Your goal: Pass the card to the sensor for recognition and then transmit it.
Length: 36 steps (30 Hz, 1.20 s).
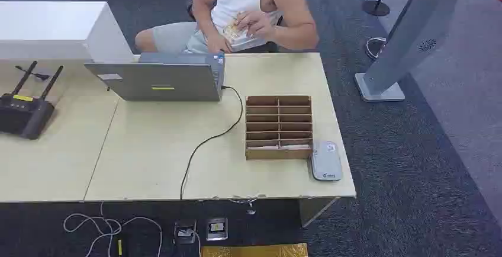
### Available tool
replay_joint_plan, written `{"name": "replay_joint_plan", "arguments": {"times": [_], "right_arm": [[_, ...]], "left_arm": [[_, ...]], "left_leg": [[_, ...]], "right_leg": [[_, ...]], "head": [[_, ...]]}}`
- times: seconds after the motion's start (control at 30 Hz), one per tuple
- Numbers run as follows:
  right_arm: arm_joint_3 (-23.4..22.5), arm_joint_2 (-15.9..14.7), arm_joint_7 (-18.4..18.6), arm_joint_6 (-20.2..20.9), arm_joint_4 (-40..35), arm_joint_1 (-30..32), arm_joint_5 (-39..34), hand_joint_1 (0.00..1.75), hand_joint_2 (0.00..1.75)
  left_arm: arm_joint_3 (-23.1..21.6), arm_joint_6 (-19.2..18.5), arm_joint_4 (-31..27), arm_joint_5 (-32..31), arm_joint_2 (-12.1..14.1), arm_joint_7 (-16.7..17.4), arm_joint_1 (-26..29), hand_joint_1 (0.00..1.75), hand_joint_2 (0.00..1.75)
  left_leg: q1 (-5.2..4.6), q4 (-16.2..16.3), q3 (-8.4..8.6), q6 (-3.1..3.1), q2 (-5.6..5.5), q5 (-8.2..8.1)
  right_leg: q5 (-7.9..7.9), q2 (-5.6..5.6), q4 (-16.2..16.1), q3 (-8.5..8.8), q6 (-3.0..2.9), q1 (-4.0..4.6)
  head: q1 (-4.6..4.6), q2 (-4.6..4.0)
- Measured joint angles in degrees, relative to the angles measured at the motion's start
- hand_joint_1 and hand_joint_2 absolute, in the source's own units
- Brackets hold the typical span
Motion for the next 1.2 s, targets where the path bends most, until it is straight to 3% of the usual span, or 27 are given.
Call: {"name": "replay_joint_plan", "arguments": {"times": [0.83,1.1,1.2], "right_arm": [[0.0,-0.15,0.28,-0.02,0.0,0.11,-1.07,0.0,0.0],[-0.09,-1.14,0.61,-6.17,0.0,-0.37,-5.6,0.0,0.0],[-1.44,-2.23,-0.78,-11.51,0.0,-1.59,-11.64,0.0,0.0]], "left_arm": [[-0.02,-0.79,0.0,-0.72,-0.11,-2.36,-0.23,0.0,0.0],[-0.02,-0.74,0.0,-0.68,-0.07,-3.45,-0.27,0.0,0.0],[-0.02,-0.72,0.0,-0.68,-0.07,-4.41,-0.27,0.0,0.0]], "left_leg": [[0.0,0.0,0.0,0.0,0.0,0.0],[0.0,0.0,-0.01,0.0,0.0,0.0],[-0.07,0.0,0.0,0.0,0.01,0.0]], "right_leg": [[0.0,0.0,0.0,0.01,0.0,0.0],[0.0,0.0,0.0,0.03,0.0,-0.01],[0.01,0.01,0.0,0.02,0.01,-0.08]], "head": [[0.0,0.0],[0.02,0.0],[-0.04,0.0]]}}
